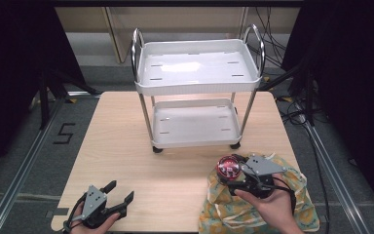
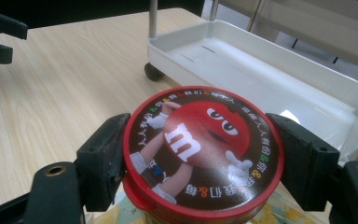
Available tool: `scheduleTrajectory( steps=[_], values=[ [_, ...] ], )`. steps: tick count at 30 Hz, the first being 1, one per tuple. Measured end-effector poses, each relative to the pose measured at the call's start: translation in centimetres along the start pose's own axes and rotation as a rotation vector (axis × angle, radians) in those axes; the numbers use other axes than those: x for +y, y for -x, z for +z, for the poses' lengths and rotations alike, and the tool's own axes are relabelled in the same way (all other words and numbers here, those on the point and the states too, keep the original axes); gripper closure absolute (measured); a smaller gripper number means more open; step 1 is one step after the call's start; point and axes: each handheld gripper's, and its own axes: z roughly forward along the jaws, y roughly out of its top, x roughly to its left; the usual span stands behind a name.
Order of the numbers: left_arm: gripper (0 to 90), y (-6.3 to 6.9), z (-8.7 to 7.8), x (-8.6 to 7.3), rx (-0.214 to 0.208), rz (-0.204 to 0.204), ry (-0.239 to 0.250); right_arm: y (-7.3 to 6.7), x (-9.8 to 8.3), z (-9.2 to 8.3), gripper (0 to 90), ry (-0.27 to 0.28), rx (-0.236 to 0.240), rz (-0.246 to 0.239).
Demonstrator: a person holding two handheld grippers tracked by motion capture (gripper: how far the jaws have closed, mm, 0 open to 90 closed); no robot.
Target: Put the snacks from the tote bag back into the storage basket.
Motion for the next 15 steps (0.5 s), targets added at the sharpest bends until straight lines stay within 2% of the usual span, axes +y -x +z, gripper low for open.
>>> scheduleTrajectory(
  steps=[2, 3, 4, 9, 10, 11, 15],
  values=[
    [27.2, -0.02, -0.05, 0.01, 0.004, 0.004, -0.005, -0.03, 0.06, 0.15, 26.8, 0.004, 0.004, 0.0],
    [27.2, -0.04, -0.08, 0.02, 0.006, 0.007, -0.012, 0.04, 0.12, 0.22, 26.8, 0.011, 0.003, -0.017],
    [27.2, -0.04, -0.06, 0.01, 0.004, 0.007, -0.01, -0.09, 0.18, 0.18, 26.8, -0.001, 0.002, 0.001],
    [27.2, 0.01, -0.05, 0.0, 0.006, 0.001, -0.006, -0.03, 0.48, 0.5, 26.8, 0.018, 0.001, -0.016],
    [27.3, -0.01, -0.05, 0.01, 0.005, 0.003, -0.006, -0.11, 0.56, 0.47, 26.8, 0.007, 0.009, -0.005],
    [27.3, -0.01, -0.05, 0.01, 0.005, 0.003, -0.006, -0.06, 0.67, 0.44, 26.8, 0.008, 0.0, -0.018],
    [27.2, -0.01, -0.01, 0.0, 0.0, 0.001, 0.0, -0.16, 0.89, 0.61, 26.8, 0.009, 0.011, -0.016]
  ],
)
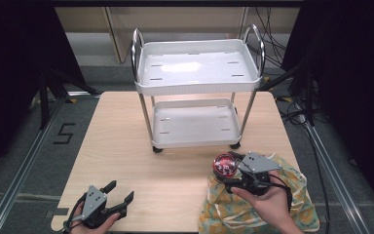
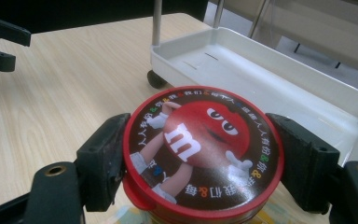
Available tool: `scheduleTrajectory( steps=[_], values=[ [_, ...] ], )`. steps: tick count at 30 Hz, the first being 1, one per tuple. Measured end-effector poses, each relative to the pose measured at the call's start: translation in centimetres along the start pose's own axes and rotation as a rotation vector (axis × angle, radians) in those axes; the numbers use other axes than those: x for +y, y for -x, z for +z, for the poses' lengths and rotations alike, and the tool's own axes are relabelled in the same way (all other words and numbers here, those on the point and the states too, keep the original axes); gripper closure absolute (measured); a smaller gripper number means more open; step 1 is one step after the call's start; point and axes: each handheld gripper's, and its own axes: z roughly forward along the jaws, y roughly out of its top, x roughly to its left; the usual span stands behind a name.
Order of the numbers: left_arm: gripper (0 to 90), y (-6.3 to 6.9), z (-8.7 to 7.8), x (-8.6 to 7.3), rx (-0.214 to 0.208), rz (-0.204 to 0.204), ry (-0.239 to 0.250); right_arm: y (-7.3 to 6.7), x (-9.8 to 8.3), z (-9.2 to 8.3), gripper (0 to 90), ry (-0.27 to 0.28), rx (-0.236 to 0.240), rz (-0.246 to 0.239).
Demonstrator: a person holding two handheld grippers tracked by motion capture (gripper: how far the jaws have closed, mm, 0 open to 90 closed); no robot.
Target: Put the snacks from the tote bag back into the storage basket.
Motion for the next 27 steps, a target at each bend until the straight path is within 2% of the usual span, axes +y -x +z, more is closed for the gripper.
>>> scheduleTrajectory(
  steps=[1, 2, 3, 5, 8, 10, 11, 12, 13, 14, 17, 20, 23, 27],
  values=[
    [27.3, 0.0, 0.0, 0.0, 0.0, -0.002, 0.001, 0.0, 0.0, 0.0, 26.8, 0.003, -0.004, -0.008],
    [27.2, 0.0, 0.0, 0.0, 0.0, 0.0, -0.001, -0.2, 0.1, 0.0, 26.8, -0.005, 0.001, 0.018],
    [27.2, 0.0, 0.0, 0.0, 0.0, 0.0, 0.0, -0.1, 0.1, 0.1, 26.8, 0.0, 0.005, 0.001],
    [27.2, 0.0, 0.0, 0.0, -0.003, 0.006, -0.001, -0.1, 0.1, 0.2, 26.8, 0.018, -0.007, 0.001],
    [27.2, 0.0, 0.0, 0.0, -0.001, 0.001, 0.002, -0.1, 0.3, 0.2, 26.8, 0.01, -0.004, 0.007],
    [27.3, 0.0, 0.0, 0.0, -0.001, -0.003, 0.004, 0.0, 0.4, 0.4, 26.8, 0.024, -0.013, -0.021],
    [27.2, 0.0, -0.1, 0.0, -0.001, 0.0, 0.0, -0.1, 0.5, 0.4, 26.8, 0.018, -0.009, -0.004],
    [27.3, 0.0, -0.1, 0.0, -0.001, -0.001, 0.001, 0.1, 0.6, 0.4, 26.8, 0.021, -0.009, -0.027],
    [27.3, 0.0, 0.0, 0.0, -0.001, -0.002, 0.003, -0.1, 0.6, 0.4, 26.8, 0.015, 0.001, 0.0],
    [27.3, 0.0, 0.0, 0.0, -0.004, 0.0, 0.005, -0.1, 0.6, 0.4, 26.8, 0.015, -0.008, 0.007],
    [27.3, 0.0, 0.0, 0.0, -0.002, -0.002, 0.004, -0.1, 0.7, 0.6, 26.8, 0.023, -0.012, -0.011],
    [27.3, 0.0, 0.0, 0.0, -0.003, 0.001, 0.003, -0.2, 0.8, 0.6, 26.8, 0.016, 0.001, 0.003],
    [27.2, 0.0, -0.1, 0.0, 0.002, -0.002, 0.0, -0.1, 0.9, 0.6, 26.8, 0.015, -0.009, -0.011],
    [27.3, 0.0, 0.0, 0.0, -0.002, -0.001, 0.004, -0.3, 1.1, 0.7, 26.8, 0.012, -0.005, 0.018]
  ],
)
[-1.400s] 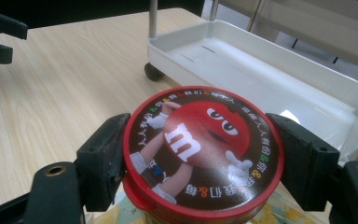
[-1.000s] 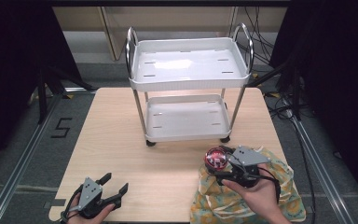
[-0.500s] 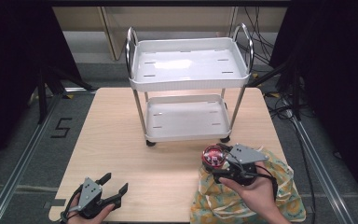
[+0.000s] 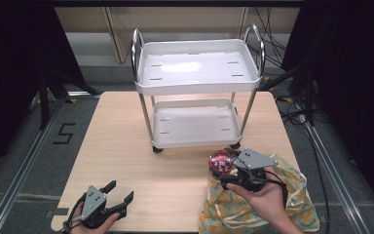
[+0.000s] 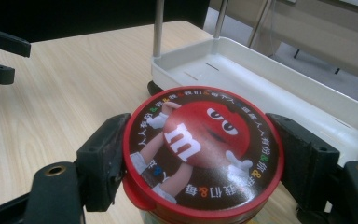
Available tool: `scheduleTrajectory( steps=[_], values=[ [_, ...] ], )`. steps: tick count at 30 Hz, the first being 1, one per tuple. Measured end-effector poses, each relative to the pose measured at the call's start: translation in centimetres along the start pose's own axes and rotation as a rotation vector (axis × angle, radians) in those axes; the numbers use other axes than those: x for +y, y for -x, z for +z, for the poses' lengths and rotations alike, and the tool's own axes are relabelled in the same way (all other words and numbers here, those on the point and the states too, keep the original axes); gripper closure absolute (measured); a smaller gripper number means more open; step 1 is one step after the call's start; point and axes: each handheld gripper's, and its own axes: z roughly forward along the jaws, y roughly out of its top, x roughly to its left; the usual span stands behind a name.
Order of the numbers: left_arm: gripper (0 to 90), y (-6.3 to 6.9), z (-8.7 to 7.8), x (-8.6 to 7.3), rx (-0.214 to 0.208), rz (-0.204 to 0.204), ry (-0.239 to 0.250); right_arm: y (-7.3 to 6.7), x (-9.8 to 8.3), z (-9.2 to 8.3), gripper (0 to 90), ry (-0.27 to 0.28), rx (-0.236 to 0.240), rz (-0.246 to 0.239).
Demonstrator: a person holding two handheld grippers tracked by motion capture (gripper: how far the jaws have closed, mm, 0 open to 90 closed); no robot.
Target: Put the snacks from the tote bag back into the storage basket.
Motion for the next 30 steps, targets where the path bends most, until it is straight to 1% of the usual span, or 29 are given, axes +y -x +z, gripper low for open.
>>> scheduleTrajectory(
  steps=[1, 4, 5, 7, 8, 11, 12, 13, 15, 16, 17, 18, 19, 20, 23, 24, 25, 26, 28, 30],
  values=[
    [27.3, 0.0, 0.0, 0.0, -0.002, 0.004, 0.001, 0.2, 0.0, 0.1, 26.8, 0.004, 0.003, -0.02],
    [27.3, 0.0, 0.0, 0.0, -0.002, 0.001, 0.0, 0.2, 0.1, 0.2, 26.8, 0.013, 0.001, -0.017],
    [27.3, 0.0, -0.1, 0.0, 0.007, -0.003, -0.003, 0.2, 0.1, 0.2, 26.8, 0.011, 0.003, -0.014],
    [27.3, -0.1, 0.0, 0.0, 0.0, -0.002, 0.002, 0.2, 0.1, 0.3, 26.8, 0.013, 0.002, -0.015],
    [27.3, 0.0, 0.0, 0.0, 0.005, -0.012, 0.007, 0.2, 0.2, 0.3, 26.8, 0.011, 0.003, -0.012],
    [27.3, 0.0, 0.1, 0.0, 0.001, -0.009, 0.007, 0.4, 0.2, 0.3, 26.8, 0.011, -0.007, -0.02],
    [27.3, 0.0, 0.0, 0.0, 0.001, -0.001, -0.001, 0.4, 0.2, 0.3, 26.8, 0.008, -0.002, -0.016],
    [27.3, 0.0, 0.0, 0.0, 0.001, -0.005, 0.001, 0.2, 0.3, 0.4, 26.8, 0.003, -0.003, 0.012],
    [27.3, 0.0, 0.1, 0.0, -0.001, -0.013, 0.006, 0.4, 0.4, 0.5, 26.8, 0.011, 0.003, -0.012],
    [27.3, 0.0, 0.1, 0.0, -0.001, -0.013, 0.007, 0.3, 0.5, 0.5, 26.8, 0.015, -0.008, 0.007],
    [27.3, 0.0, 0.1, 0.0, 0.0, -0.01, 0.004, 0.3, 0.5, 0.6, 26.8, 0.018, -0.01, 0.009],
    [27.3, 0.0, 0.1, 0.0, -0.001, -0.013, 0.008, 0.4, 0.6, 0.7, 26.8, 0.023, -0.004, -0.007],
    [27.3, -0.1, 0.0, 0.0, 0.005, 0.001, -0.009, 0.4, 0.7, 0.6, 26.8, 0.012, 0.003, -0.01],
    [27.3, 0.0, 0.0, 0.0, 0.006, -0.003, -0.007, 0.4, 0.7, 0.7, 26.8, 0.01, 0.009, -0.001],
    [27.3, 0.0, 0.1, 0.0, 0.003, 0.001, -0.009, 0.5, 0.8, 1.0, 26.8, 0.02, 0.004, -0.002],
    [27.3, -0.1, 0.0, 0.0, -0.001, 0.013, -0.016, 0.5, 0.8, 1.0, 26.8, 0.013, 0.004, 0.001],
    [27.3, -0.1, 0.1, 0.0, -0.001, 0.01, -0.012, 0.5, 0.8, 1.0, 26.8, 0.013, 0.0, -0.003],
    [27.3, -0.1, 0.1, 0.0, -0.004, 0.005, -0.007, 0.4, 0.8, 1.1, 26.8, 0.012, 0.003, 0.012],
    [27.3, 0.0, 0.1, 0.0, 0.004, -0.003, -0.008, 0.5, 1.0, 1.2, 26.8, 0.016, 0.009, 0.003],
    [27.3, -0.1, 0.1, 0.0, -0.002, 0.005, -0.008, 0.5, 1.0, 1.3, 26.8, 0.018, 0.01, -0.002]
  ],
)
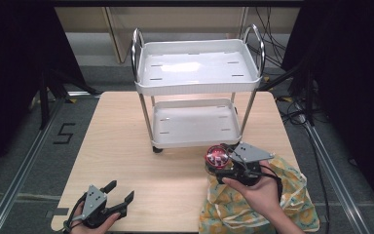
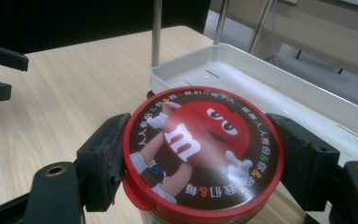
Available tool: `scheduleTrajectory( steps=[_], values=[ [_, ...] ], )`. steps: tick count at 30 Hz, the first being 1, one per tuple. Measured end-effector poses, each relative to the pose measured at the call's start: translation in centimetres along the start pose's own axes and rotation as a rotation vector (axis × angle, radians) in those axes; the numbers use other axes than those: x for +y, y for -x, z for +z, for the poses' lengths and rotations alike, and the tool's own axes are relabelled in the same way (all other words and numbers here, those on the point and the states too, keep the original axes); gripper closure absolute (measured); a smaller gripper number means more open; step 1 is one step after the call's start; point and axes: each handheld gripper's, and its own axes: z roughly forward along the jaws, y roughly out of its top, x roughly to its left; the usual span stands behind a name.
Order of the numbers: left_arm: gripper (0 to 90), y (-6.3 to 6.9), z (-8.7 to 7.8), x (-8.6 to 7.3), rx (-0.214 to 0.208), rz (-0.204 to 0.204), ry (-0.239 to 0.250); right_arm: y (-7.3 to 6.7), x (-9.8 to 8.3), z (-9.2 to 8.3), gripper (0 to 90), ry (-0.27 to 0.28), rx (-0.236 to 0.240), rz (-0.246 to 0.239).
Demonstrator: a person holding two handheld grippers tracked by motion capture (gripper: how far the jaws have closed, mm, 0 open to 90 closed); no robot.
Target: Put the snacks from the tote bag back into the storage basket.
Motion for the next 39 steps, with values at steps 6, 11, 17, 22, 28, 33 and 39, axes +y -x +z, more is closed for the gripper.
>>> scheduleTrajectory(
  steps=[6, 11, 17, 22, 28, 33, 39],
  values=[
    [27.3, 0.0, -0.1, 0.0, 0.002, 0.01, -0.008, 0.1, 0.1, 0.2, 26.8, 0.001, 0.004, 0.003],
    [27.3, 0.0, 0.0, 0.0, -0.003, 0.005, -0.003, 0.1, 0.2, 0.5, 26.8, 0.002, 0.004, 0.008],
    [27.4, 0.0, -0.1, 0.0, 0.005, 0.0, -0.004, 0.1, 0.4, 0.7, 26.8, 0.001, -0.005, 0.014],
    [27.4, 0.0, 0.0, 0.0, 0.005, -0.007, 0.002, 0.0, 0.6, 1.0, 26.8, 0.002, 0.006, 0.014],
    [27.4, 0.0, -0.1, 0.0, 0.005, -0.002, -0.002, 0.1, 0.8, 1.3, 26.8, 0.005, 0.0, 0.009],
    [27.5, 0.0, -0.1, 0.0, 0.002, 0.002, -0.001, 0.0, 1.0, 1.5, 26.8, 0.005, 0.011, 0.013],
    [27.5, 0.0, -0.1, 0.0, 0.006, 0.0, -0.004, 0.0, 1.3, 1.8, 26.8, 0.022, 0.002, 0.011]
  ],
)
